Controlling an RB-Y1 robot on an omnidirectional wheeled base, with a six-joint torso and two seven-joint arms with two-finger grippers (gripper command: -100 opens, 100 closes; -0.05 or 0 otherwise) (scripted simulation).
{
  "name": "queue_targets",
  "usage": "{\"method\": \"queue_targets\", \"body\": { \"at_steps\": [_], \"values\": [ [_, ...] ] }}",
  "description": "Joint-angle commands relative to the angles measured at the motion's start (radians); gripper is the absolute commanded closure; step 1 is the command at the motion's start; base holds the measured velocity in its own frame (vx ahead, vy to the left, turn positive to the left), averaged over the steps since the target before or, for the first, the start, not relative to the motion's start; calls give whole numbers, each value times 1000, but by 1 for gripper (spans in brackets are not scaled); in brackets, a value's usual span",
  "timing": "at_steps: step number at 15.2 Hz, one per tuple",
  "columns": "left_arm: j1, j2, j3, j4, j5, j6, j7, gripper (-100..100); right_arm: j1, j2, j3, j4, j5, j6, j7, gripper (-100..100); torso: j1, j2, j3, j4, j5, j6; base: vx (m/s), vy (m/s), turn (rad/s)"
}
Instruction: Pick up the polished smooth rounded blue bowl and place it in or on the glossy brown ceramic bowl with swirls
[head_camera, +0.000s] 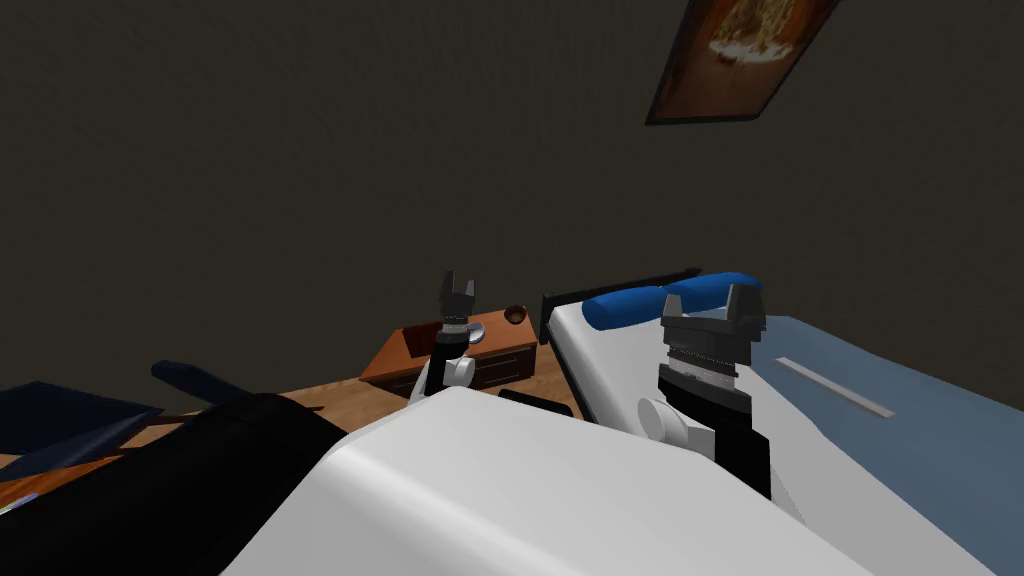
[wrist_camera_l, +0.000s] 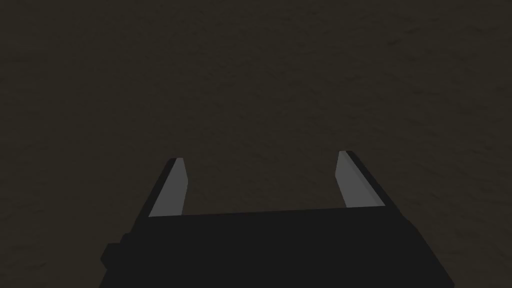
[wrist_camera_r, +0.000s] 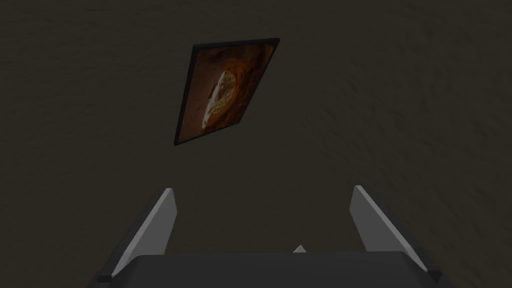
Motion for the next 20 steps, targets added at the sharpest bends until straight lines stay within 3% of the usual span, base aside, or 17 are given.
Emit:
{"method": "queue_targets", "body": {
  "at_steps": [1,6,8,12,14,19,20],
  "values": [
    [-1,39,21,25,20,41,1,-100,0,0,0,0,0,0,0,0,0,0,0,0,0,0,2,-2,-105],
    [-4,84,56,71,52,110,3,-100,0,0,0,0,0,0,0,0,1,0,0,0,0,0,5,2,-126],
    [-7,115,85,111,79,165,6,-100,0,0,0,0,0,0,0,0,1,0,0,0,0,0,5,1,-150],
    [-10,146,119,158,111,231,9,-100,0,0,0,0,0,0,0,0,1,0,0,0,0,0,5,1,-108],
    [-10,146,119,158,111,244,9,-100,0,0,0,0,0,0,0,0,0,0,0,0,0,0,3,1,-73],
    [-15,192,175,239,163,356,16,-100,0,0,0,0,0,0,0,0,0,0,0,0,0,0,4,-1,-128],
    [-15,192,175,239,163,369,16,-100,0,0,0,0,0,0,0,0,0,-1,0,0,0,0,6,2,-126]
  ]
}}
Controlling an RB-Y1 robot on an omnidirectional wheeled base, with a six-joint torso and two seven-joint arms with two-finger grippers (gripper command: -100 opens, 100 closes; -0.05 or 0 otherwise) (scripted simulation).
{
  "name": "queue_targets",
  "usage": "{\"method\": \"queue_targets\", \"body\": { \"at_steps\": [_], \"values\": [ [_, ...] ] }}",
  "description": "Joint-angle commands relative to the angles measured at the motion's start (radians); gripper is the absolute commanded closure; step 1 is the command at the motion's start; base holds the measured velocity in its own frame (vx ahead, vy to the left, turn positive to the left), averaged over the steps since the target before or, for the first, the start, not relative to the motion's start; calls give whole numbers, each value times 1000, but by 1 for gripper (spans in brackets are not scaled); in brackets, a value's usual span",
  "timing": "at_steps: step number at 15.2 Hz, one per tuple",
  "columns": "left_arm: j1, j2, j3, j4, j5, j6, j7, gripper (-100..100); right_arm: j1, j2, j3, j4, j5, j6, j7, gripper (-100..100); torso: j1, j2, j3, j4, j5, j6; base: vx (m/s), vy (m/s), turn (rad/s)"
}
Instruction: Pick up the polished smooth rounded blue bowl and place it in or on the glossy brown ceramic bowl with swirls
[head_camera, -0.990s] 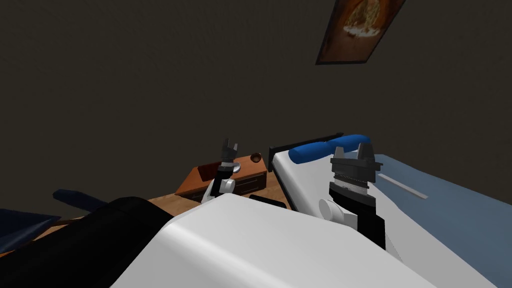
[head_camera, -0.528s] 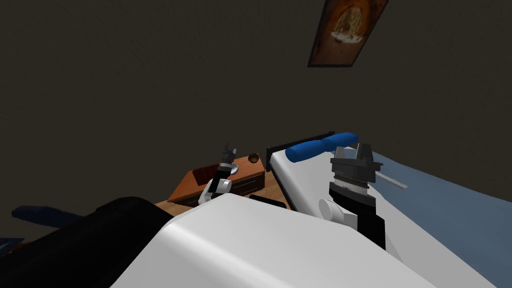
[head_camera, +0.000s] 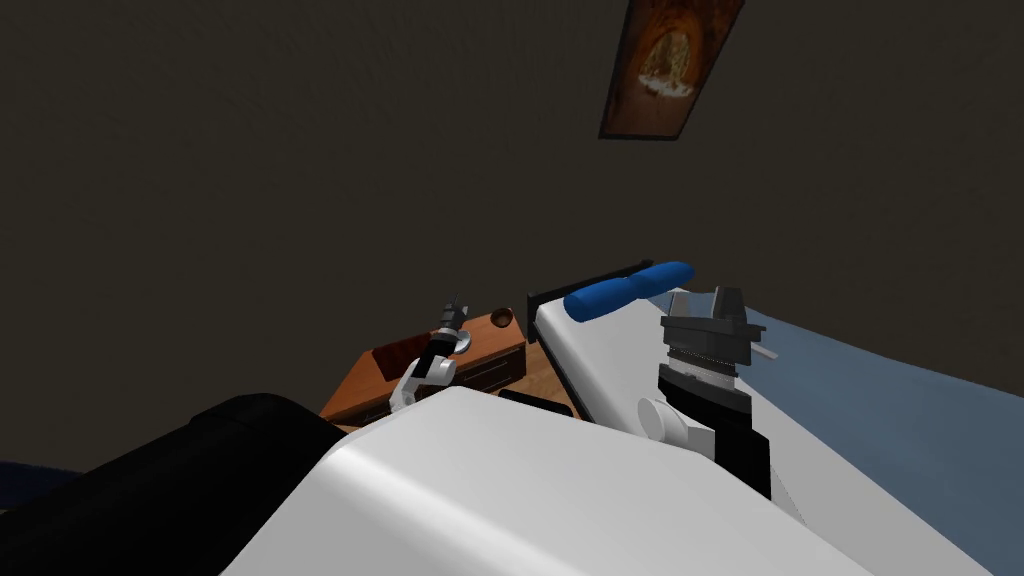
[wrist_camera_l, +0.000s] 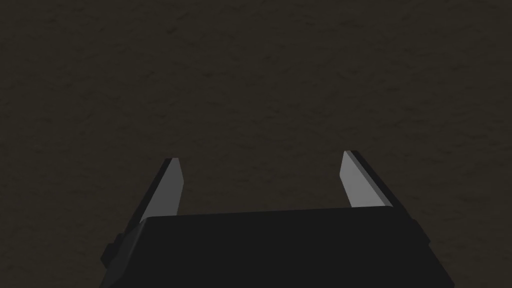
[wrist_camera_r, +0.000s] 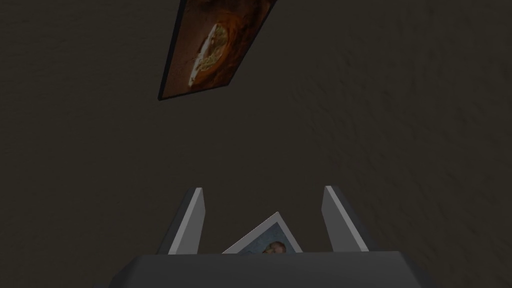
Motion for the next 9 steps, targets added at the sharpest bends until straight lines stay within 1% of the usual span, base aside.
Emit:
{"method": "queue_targets", "body": {
  "at_steps": [1,2,3,4,5,6,7,8,9],
  "values": [
    [-3,19,26,47,25,50,4,-100,0,0,0,0,0,0,0,0,0,0,0,0,0,0,6,0,-137],
    [-3,19,26,47,25,64,4,-100,0,0,0,0,0,0,0,0,0,0,0,0,0,0,5,0,-129],
    [-4,32,46,72,43,93,6,-100,0,0,0,0,0,0,0,0,0,0,0,0,0,0,5,-1,-184],
    [-4,32,46,77,43,110,6,-100,0,0,0,0,0,0,0,0,0,0,0,0,0,1,5,1,-140],
    [-4,32,46,77,43,111,6,-100,0,0,0,0,0,0,0,0,0,0,0,0,0,0,3,3,-23],
    [-6,45,67,109,62,142,9,-100,0,0,0,0,0,0,0,0,0,0,0,0,0,0,4,-2,-105],
    [-6,45,67,109,62,160,9,-100,0,0,0,0,0,0,0,0,0,0,0,0,0,0,4,-1,-137],
    [-8,57,87,140,82,188,13,-100,0,0,0,0,0,0,0,0,0,0,0,0,0,0,5,-3,-188],
    [-8,57,87,140,82,205,13,-100,0,0,0,0,0,0,0,0,0,0,0,0,0,0,5,0,-150]
  ]
}}
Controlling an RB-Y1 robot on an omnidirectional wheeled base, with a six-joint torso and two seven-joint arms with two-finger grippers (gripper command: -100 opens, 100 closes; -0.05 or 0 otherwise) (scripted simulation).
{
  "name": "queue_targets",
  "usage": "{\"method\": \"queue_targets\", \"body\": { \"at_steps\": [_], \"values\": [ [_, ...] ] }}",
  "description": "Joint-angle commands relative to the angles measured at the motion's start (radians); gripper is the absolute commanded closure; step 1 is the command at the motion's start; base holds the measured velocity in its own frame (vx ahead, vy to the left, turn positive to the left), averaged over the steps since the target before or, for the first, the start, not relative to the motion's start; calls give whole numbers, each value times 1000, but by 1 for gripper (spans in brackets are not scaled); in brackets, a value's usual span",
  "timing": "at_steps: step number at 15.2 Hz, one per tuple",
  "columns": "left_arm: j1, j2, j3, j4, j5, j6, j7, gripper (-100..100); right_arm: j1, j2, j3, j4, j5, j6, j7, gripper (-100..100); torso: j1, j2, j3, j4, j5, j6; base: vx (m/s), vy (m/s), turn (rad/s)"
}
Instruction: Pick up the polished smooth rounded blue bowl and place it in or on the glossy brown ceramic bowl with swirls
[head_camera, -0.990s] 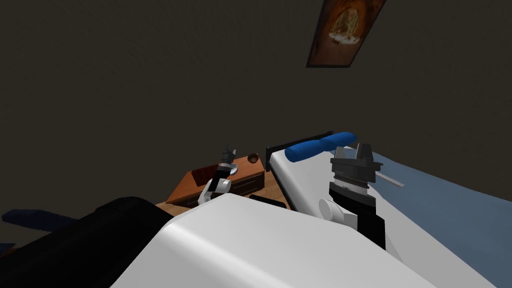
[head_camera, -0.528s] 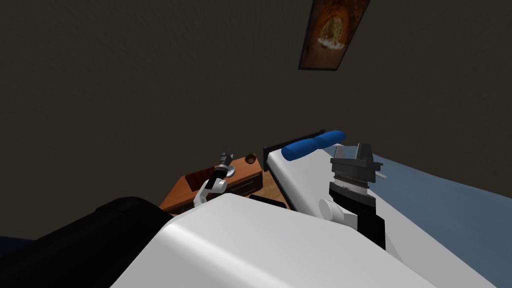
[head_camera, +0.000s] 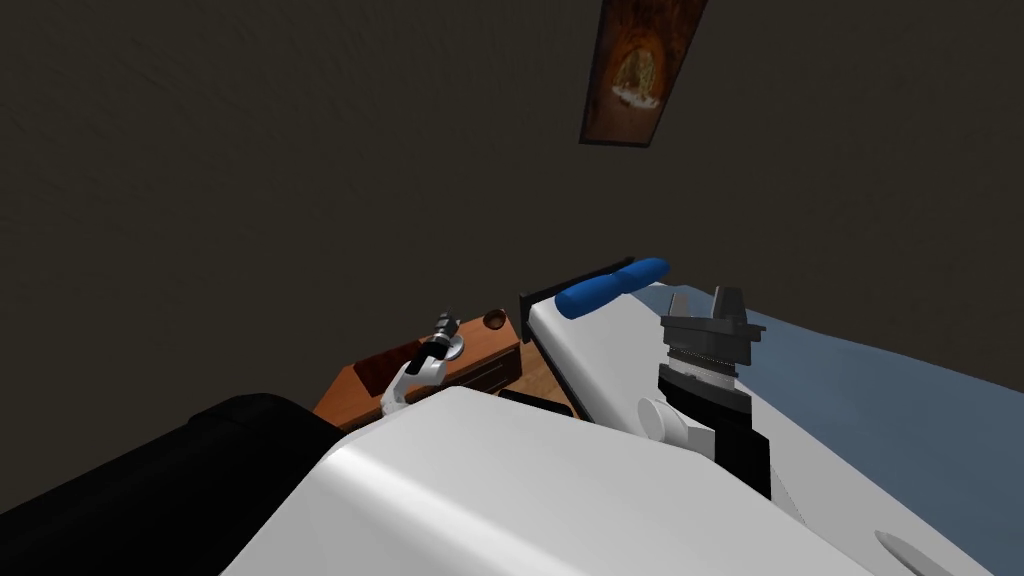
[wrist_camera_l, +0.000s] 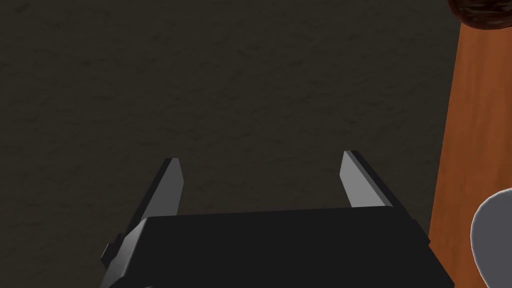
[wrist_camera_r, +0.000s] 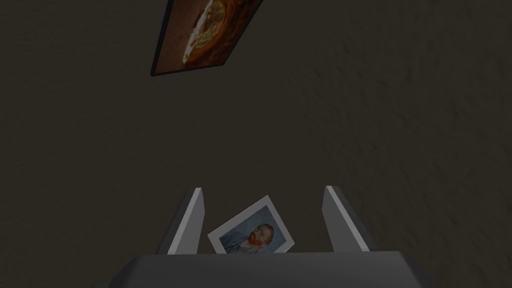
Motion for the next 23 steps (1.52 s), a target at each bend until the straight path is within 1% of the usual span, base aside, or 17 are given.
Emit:
{"method": "queue_targets", "body": {
  "at_steps": [1,2,3,4,6,7,9,10,12,13,15,16,18,20,21,22,23],
  "values": [
    [4,-1,6,8,5,32,-1,-100,0,0,0,0,0,0,0,0,0,0,0,0,0,0,3,3,-32],
    [2,11,27,40,25,68,2,-100,0,0,0,0,0,0,0,0,0,0,0,0,0,0,4,-2,-95],
    [2,11,27,40,25,83,2,-100,0,0,0,0,0,0,0,0,0,0,0,0,0,0,4,-3,-119],
    [0,21,48,73,44,112,6,-100,0,0,0,0,0,0,0,0,0,0,0,0,0,0,6,-4,-195],
    [0,21,48,73,44,134,6,-100,0,0,0,0,0,0,0,0,0,0,0,0,0,0,4,1,-110],
    [-2,31,69,105,64,163,10,-100,0,0,0,0,0,0,0,0,0,0,0,0,0,0,4,-3,-108],
    [-2,31,69,105,64,186,10,-100,0,0,0,0,0,0,0,0,0,0,0,0,0,0,4,-1,-83],
    [-4,39,90,138,84,216,13,-100,0,0,0,0,0,0,0,0,0,0,0,0,0,0,4,-4,-125],
    [-4,39,90,138,84,238,13,-100,0,0,0,0,0,0,0,0,0,0,0,0,0,0,4,-2,-103],
    [-5,48,111,171,104,267,17,-100,0,0,0,0,0,0,0,0,0,0,0,0,0,0,3,-4,-106],
    [-5,48,111,171,104,290,17,-100,0,0,0,0,0,0,0,0,0,0,0,0,0,0,3,-2,-105],
    [-7,55,132,204,123,321,21,-100,0,0,0,0,0,0,0,0,0,0,0,0,0,0,3,-5,-141],
    [-9,62,152,237,142,366,25,-100,0,0,0,0,0,0,0,0,0,0,0,0,0,0,4,-5,-162],
    [-9,62,152,237,142,394,25,-100,0,0,0,0,0,0,0,0,-1,0,0,0,0,0,3,-3,-85],
    [-11,69,172,269,161,428,28,-100,0,0,0,0,0,0,0,0,0,0,0,0,0,0,3,-6,-129],
    [-11,69,172,269,161,445,28,-100,0,0,0,0,0,0,0,0,-1,0,0,0,0,0,3,-6,-142],
    [-13,76,192,299,180,470,32,-100,0,0,0,0,0,0,0,0,-1,0,0,0,0,0,4,-8,-203]
  ]
}}
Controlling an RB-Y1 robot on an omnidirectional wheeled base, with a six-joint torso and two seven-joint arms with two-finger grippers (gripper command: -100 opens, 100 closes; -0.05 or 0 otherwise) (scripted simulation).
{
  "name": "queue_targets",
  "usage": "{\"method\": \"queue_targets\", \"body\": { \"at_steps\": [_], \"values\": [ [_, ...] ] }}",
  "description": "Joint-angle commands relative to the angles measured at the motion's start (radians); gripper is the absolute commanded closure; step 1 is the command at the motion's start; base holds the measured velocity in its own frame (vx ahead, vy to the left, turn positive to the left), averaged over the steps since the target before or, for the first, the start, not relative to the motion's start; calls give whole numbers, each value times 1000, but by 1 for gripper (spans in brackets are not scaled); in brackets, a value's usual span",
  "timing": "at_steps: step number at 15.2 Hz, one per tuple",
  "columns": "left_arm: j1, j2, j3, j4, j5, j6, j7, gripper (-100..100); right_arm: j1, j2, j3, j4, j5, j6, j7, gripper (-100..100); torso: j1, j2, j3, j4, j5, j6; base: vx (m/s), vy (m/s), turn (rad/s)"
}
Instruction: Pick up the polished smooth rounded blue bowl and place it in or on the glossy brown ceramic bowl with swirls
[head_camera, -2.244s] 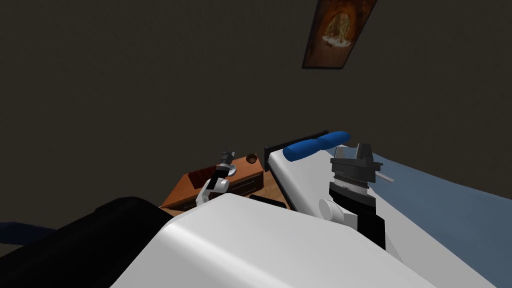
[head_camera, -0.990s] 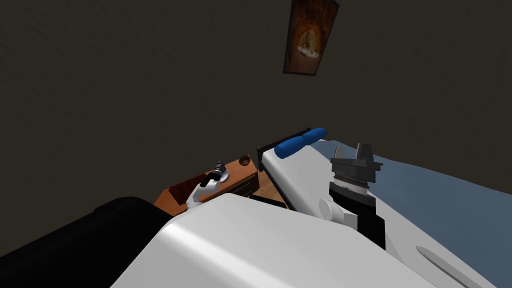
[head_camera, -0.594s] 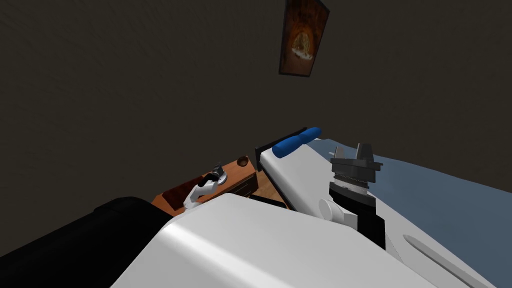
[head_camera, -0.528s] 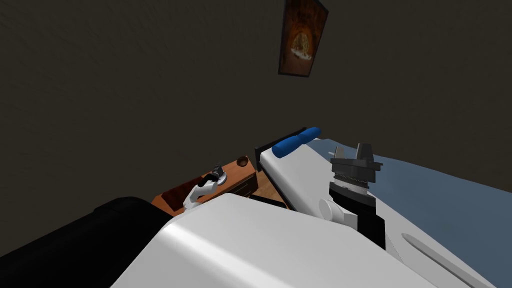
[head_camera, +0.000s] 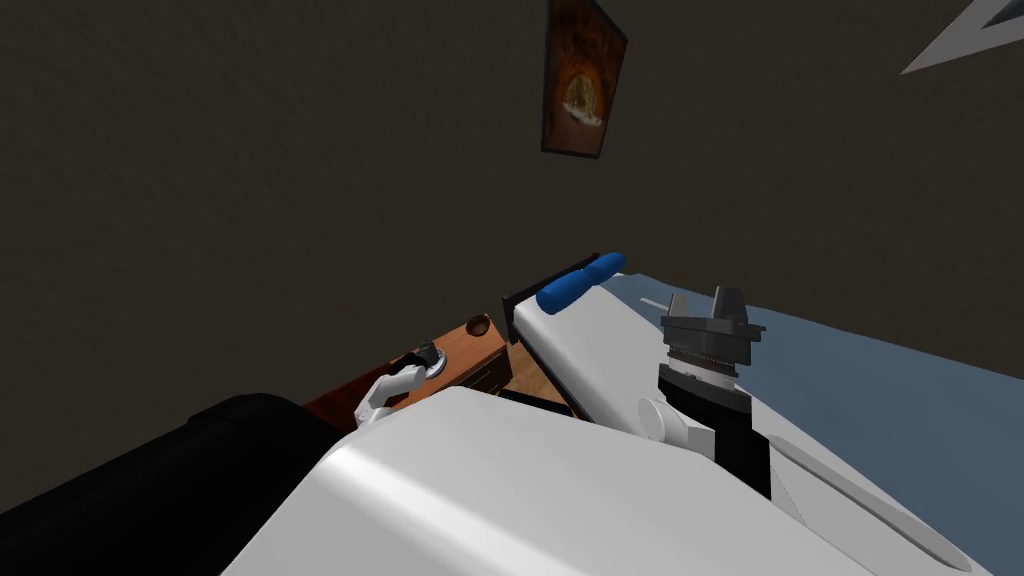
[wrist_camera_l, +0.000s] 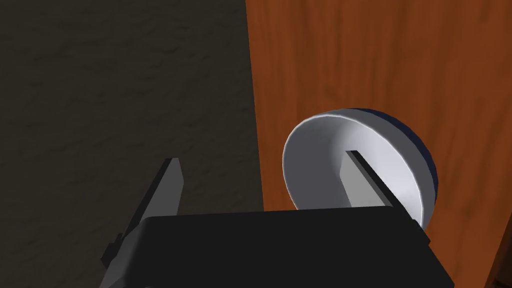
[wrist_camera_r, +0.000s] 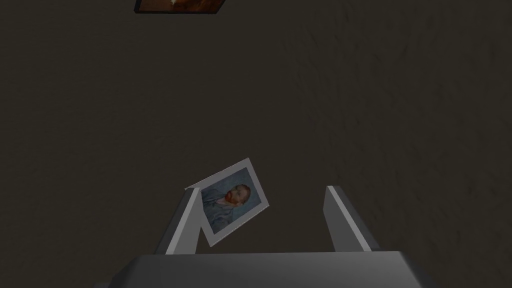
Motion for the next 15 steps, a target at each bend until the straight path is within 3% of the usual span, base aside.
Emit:
{"method": "queue_targets", "body": {
  "at_steps": [1,2,4,5,7,10,14,15],
  "values": [
    [-6,5,14,40,15,50,2,-100,0,0,0,0,0,0,0,0,0,0,0,0,0,0,3,-5,-139],
    [-8,12,33,71,33,74,6,-100,0,0,0,0,0,0,0,0,0,0,0,0,0,0,5,-7,-169],
    [-8,12,33,71,33,100,6,-100,0,0,0,0,0,0,0,0,0,0,0,0,0,-1,4,-2,-73],
    [-10,18,51,101,50,136,10,-100,0,0,0,0,0,0,0,0,0,0,0,0,0,-1,4,-3,-90],
    [-10,18,51,101,50,148,10,-100,0,0,0,0,0,0,0,0,0,0,0,0,0,0,4,-1,-85],
    [-13,31,87,159,83,222,17,-100,0,0,0,0,0,0,0,0,0,0,0,0,0,0,5,1,-136],
    [-15,37,104,186,98,285,21,-100,0,0,0,0,0,0,0,0,1,0,0,0,0,0,7,9,-105],
    [-16,44,120,213,111,323,25,-100,0,0,0,0,0,0,0,0,1,0,0,0,0,-1,6,10,-105]
  ]
}}
